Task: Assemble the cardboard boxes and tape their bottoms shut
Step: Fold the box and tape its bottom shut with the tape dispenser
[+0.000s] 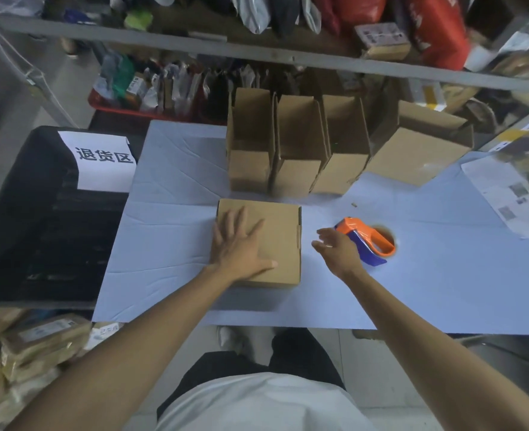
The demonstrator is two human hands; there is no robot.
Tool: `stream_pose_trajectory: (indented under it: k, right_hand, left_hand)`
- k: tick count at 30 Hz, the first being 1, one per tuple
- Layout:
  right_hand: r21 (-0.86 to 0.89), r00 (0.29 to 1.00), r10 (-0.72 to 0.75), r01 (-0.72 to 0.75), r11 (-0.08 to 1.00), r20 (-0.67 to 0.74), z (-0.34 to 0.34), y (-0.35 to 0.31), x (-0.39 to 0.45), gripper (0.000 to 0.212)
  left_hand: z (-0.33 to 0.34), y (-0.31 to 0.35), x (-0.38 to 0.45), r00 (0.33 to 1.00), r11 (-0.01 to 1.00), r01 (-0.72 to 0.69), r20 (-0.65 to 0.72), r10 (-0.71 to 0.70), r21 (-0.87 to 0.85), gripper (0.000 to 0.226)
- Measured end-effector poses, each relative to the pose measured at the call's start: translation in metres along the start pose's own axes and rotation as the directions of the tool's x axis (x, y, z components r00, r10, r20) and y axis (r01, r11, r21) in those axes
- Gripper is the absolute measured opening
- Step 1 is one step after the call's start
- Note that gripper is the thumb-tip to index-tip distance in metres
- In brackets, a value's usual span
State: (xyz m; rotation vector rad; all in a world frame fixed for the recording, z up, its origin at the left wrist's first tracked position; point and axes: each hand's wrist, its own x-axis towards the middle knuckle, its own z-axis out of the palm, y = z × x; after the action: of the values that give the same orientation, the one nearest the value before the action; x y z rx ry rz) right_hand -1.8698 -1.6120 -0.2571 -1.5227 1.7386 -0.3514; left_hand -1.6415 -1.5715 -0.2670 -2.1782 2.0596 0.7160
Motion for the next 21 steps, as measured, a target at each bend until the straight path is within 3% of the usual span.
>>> stream_pose_trajectory:
  k: [3,5,11,15,21]
  right_hand:
    - [-0.138,0.984,0.031,-0.055,0.989,-0.174,-0.029,0.024,0.007,0.032]
    - [-0.268,0.978,0.034,-0.09,0.959,-0.207,-0.047,0.04,0.014,0.032]
    - [-0.385,0.991,0.077,-0.114,0.916,-0.11,-0.067,0.074,0.03,0.05]
    - [-0.432,0.992,0.068,-0.107,0.895,-0.105,-0.072,0.081,0.039,0.04]
    - [-0.364,0.999,-0.006,-0.011,0.931,-0.044,-0.078,0.09,0.049,0.03]
  left_hand:
    - [0.006,0.014,0.008,1.0,0.998,0.023,0.012,-0.024,0.059,0.111]
    - [0.01,0.019,0.01,0.999,0.997,0.03,0.01,-0.031,0.065,0.111]
    - [0.014,0.041,0.016,0.998,0.998,0.056,0.019,-0.057,0.041,0.111]
    - [0.017,0.059,0.018,0.997,0.997,0.07,0.029,-0.07,0.024,0.111]
    - [0.017,0.081,0.024,0.993,0.992,0.122,0.0,-0.122,0.045,0.108]
